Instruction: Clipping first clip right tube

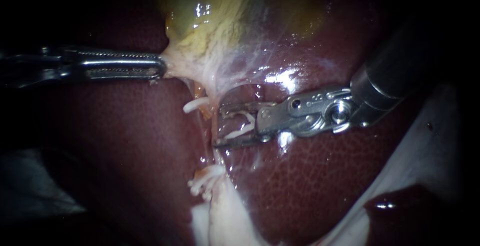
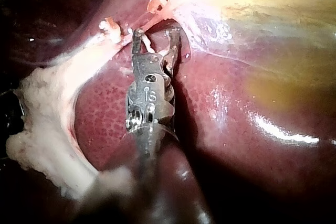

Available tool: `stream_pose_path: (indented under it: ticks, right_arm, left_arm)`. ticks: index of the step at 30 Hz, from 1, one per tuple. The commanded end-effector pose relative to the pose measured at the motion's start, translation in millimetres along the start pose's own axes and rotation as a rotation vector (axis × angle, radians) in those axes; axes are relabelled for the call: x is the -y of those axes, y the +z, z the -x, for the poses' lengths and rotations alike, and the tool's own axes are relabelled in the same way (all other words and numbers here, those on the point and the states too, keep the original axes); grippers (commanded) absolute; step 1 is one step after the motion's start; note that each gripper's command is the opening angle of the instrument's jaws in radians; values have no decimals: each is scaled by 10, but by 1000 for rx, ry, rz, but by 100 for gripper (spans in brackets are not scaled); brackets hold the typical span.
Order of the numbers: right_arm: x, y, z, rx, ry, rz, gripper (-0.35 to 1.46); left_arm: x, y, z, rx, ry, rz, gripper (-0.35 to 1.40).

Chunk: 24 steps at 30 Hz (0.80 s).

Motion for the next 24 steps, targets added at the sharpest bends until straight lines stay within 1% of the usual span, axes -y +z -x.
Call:
stream_pose_path:
  ticks: [1, 3, 6, 7, 11, 13, 15, 16, 20, 24]
  right_arm:
    - [0, -3, 0, 0, 0, 0, 41]
    - [1, -8, 0, 2, 0, -3, 42]
    - [1, -20, -1, -8, 3, -8, 42]
    - [0, -26, -2, -17, 17, -10, 43]
    - [-2, -45, -3, -78, 78, -24, 45]
    - [-2, -51, -3, -93, 114, -64, 45]
    - [-1, -55, 0, -107, 149, -138, 45]
    - [0, -55, 2, -119, 172, -159, 45]
    - [5, -48, 7, -128, 225, -209, 45]
    - [11, -32, 14, -138, 272, -257, 45]
  left_arm:
    - [0, -1, -1, 0, 0, 0, -35]
    - [0, -1, -1, 0, 0, 0, -35]
    - [0, -2, -1, 0, 0, -2, -35]
    - [0, -2, -1, 0, 0, -2, -35]
    - [1, -3, -2, 0, -1, -4, -35]
    - [1, -3, -2, 0, -1, -4, -35]
    - [1, -4, -2, 0, -1, -4, -35]
    - [1, -4, -2, 0, -1, -4, -35]
    - [1, -4, -2, 0, -1, -4, -35]
    - [1, -4, -3, 0, -1, -4, -35]
